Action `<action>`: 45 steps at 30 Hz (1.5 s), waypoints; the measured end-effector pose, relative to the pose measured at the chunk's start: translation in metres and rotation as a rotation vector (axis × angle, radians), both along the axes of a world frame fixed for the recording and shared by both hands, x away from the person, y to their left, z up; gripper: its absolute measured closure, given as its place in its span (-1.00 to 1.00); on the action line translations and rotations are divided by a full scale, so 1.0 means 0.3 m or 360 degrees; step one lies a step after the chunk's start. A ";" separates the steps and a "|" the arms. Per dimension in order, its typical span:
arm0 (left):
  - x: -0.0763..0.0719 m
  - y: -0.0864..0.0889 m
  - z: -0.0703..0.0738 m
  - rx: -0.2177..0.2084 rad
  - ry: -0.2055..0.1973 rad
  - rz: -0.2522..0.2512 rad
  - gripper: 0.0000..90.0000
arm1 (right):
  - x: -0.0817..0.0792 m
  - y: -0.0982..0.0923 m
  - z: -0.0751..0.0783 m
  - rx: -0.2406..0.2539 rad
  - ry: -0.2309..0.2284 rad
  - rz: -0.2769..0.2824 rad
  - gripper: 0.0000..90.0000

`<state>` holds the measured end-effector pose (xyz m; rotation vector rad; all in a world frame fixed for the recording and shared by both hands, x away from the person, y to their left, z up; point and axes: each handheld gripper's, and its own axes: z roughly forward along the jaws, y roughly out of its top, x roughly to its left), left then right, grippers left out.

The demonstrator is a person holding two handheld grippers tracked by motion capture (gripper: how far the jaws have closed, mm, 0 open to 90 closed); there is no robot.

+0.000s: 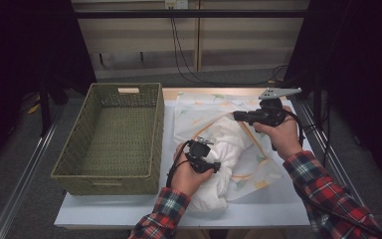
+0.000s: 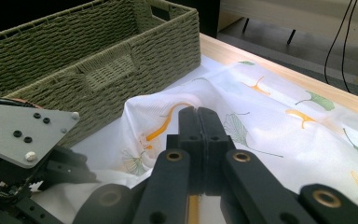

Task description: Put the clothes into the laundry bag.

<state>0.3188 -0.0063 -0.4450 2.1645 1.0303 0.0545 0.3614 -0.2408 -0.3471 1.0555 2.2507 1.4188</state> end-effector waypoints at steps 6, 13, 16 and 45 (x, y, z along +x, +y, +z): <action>0.001 0.000 0.011 -0.0020 0.0030 0.0050 0.61 | 0.000 0.006 0.004 0.0003 -0.0004 0.0006 1.00; 0.011 -0.014 0.043 -0.0023 0.0031 0.0055 0.72 | 0.002 0.017 -0.005 0.0008 0.0002 0.0022 1.00; 0.012 -0.029 0.065 -0.0054 -0.0006 0.0060 0.73 | -0.001 0.024 -0.005 0.0013 0.0004 0.0032 1.00; 0.045 -0.024 0.082 -0.0030 -0.0235 0.0037 -0.74 | -0.004 0.008 -0.017 0.0016 0.0015 0.0023 1.00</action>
